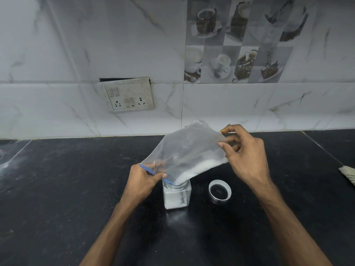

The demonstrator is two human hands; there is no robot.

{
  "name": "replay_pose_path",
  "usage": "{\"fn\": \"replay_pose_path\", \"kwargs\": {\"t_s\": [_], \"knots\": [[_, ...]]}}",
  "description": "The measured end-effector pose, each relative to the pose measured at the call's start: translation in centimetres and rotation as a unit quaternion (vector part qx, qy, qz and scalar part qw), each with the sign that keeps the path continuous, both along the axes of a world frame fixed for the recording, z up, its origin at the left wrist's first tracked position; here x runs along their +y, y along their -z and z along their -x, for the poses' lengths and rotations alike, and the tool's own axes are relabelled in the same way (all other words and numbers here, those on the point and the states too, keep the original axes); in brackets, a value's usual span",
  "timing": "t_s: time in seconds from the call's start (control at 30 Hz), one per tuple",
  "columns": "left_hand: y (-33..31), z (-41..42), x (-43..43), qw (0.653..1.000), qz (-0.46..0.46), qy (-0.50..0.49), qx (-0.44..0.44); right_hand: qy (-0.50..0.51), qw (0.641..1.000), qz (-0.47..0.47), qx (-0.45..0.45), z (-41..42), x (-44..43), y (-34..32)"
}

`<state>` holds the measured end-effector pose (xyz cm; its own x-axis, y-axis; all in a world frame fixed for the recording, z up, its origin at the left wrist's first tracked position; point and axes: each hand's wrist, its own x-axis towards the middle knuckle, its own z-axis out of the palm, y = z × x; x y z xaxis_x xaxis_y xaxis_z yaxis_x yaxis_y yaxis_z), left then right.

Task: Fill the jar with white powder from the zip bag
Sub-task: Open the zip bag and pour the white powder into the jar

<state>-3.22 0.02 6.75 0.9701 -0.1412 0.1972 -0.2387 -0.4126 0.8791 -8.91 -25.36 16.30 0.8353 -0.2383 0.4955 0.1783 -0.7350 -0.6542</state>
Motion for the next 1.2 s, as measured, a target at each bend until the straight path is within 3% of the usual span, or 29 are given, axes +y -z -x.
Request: {"fn": "replay_pose_path", "kwargs": {"t_s": [0.87, 1.0, 1.2], "knots": [[0.5, -0.2, 0.1, 1.000, -0.002, -0.003, 0.000, 0.006, 1.000, 0.012, -0.002, 0.0, -0.4, 0.8], [0.7, -0.4, 0.1, 1.000, 0.000, -0.004, 0.007, -0.011, 0.998, 0.050, 0.038, 0.0, -0.9, 1.2], [0.2, -0.2, 0.2, 1.000, -0.012, -0.007, -0.005, -0.048, 0.990, -0.003, 0.132, 0.2, -1.8, 1.4]]}}
